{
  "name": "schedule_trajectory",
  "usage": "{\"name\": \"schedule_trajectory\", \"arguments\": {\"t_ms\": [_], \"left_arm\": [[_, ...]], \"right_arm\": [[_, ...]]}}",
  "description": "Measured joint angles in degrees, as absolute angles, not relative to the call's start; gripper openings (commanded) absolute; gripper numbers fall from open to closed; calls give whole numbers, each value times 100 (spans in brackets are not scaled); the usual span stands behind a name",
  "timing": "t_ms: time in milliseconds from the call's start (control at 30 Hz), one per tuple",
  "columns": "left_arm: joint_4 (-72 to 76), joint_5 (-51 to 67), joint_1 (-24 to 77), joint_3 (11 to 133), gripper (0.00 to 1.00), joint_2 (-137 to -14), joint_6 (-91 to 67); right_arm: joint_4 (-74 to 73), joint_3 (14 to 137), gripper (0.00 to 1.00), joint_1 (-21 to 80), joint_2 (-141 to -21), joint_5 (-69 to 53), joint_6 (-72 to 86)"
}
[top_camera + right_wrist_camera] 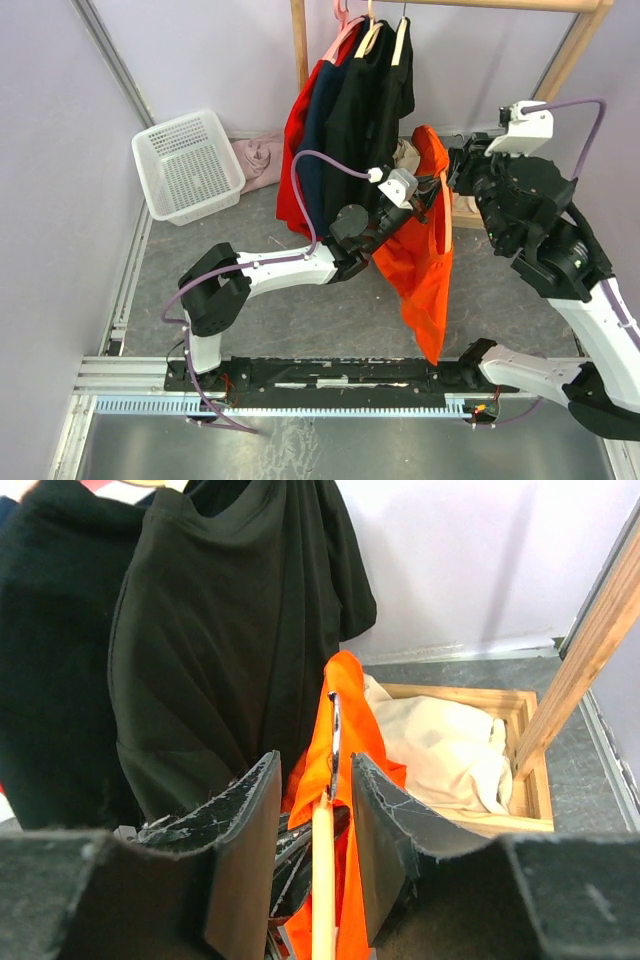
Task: Remove the t-shirt from the hanger
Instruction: Remove the T-shirt from the clothesline.
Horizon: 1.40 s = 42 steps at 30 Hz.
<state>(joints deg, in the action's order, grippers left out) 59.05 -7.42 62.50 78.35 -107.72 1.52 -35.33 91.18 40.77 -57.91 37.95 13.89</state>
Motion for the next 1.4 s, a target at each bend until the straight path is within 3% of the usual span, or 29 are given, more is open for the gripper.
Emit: {"name": "schedule_trajectory", "arguments": {"t_ms": [467,967,1033,1133,1200,1400], "left_arm": [[5887,-742,6250,7832,3,-10709,154],[5885,-738,6250,7717,4,-10580,152],[5859,-740,6250,7714,11,-10567,154],[5671,-742,6250,7719,36,-10508,154],[5496,-768,6254,7721,48,-10455,154],[5181,-886,6261,7730,61,-10374,156]], "right_arm": [[-3610,9118,35,4077,-5992,3872,1374],[-3564,9118,1,4077,-6121,4018,1308],[-3562,9115,1,4077,-6119,4045,1275],[-3564,9098,1,4077,-6104,4082,1232],[-3551,9050,1,4077,-6073,4128,1192],[-3518,8921,1,4077,-5916,4211,1090]]}}
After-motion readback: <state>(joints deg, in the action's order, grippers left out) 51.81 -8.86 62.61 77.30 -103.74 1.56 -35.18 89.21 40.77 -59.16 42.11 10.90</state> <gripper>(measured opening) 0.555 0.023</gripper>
